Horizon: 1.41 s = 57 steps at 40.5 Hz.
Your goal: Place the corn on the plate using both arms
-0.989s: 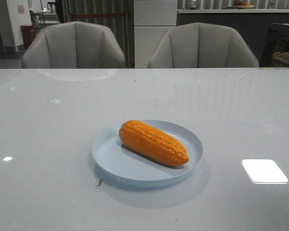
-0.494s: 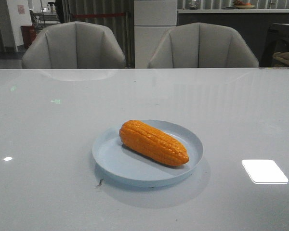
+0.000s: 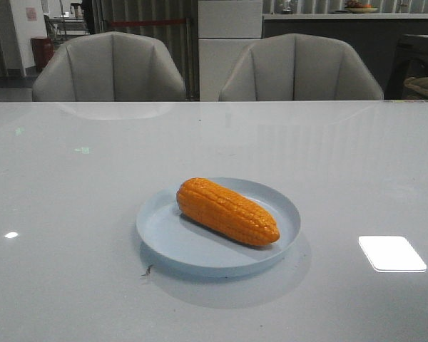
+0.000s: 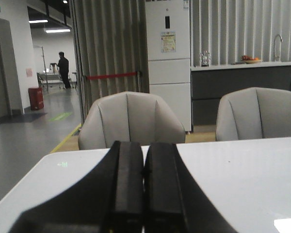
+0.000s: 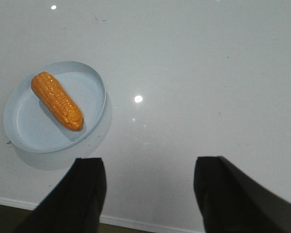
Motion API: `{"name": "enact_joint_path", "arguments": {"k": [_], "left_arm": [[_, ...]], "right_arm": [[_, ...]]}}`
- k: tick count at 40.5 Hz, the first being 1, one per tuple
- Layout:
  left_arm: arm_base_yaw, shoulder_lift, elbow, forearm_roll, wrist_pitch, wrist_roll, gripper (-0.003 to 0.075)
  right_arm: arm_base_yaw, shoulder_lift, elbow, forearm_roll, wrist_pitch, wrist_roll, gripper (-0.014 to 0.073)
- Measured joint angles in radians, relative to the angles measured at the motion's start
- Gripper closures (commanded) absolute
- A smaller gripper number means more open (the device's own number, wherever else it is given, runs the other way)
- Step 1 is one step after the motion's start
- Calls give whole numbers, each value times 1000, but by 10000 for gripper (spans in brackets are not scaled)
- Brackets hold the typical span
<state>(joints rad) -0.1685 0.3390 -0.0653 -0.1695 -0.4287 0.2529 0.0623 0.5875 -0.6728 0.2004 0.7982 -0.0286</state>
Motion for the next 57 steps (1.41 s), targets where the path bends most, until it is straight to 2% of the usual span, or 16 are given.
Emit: {"name": "enact_joint_path", "arguments": {"k": [7, 11, 23, 30, 35, 57], "left_arm": [[0, 0, 8, -8, -25, 0, 621], [9, -15, 10, -11, 5, 0, 621], [135, -184, 13, -13, 227, 2, 621], [146, -299, 36, -13, 390, 2, 621], [146, -343, 77, -13, 436, 4, 621], [146, -345, 77, -3, 464, 4, 627]], "right_arm": [[0, 0, 0, 2, 0, 0, 85], [0, 0, 0, 2, 0, 0, 85], [0, 0, 0, 2, 0, 0, 85], [0, 0, 0, 2, 0, 0, 85], [0, 0, 0, 2, 0, 0, 85], [0, 0, 2, 2, 0, 0, 85]]}}
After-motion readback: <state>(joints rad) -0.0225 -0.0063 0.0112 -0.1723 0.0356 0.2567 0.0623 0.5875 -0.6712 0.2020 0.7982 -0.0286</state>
